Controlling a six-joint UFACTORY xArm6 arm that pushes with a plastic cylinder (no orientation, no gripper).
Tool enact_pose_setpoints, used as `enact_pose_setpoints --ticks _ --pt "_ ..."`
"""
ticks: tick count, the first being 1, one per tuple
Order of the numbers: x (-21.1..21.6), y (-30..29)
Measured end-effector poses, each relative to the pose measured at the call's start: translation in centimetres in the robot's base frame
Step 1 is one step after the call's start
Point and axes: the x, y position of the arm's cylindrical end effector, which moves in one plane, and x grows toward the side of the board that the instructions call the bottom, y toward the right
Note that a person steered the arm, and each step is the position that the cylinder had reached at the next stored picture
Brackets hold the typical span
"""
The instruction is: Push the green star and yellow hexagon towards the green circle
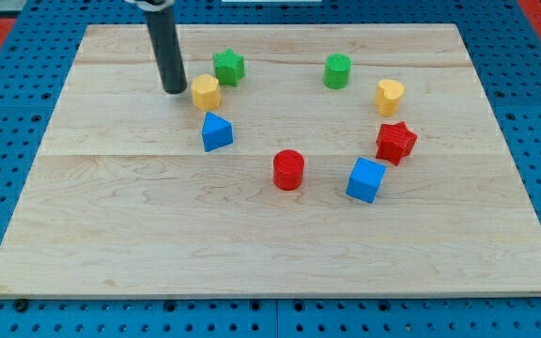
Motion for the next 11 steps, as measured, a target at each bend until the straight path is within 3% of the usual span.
enact_pose_setpoints --ticks 1,4,6,7,9,11 --pt "-3.0 2.1" --pt "-3.2 10.4" --pt "-1.7 2.7" --pt "0.0 2.0" --pt "3.8 3.6" --pt "3.8 5.9"
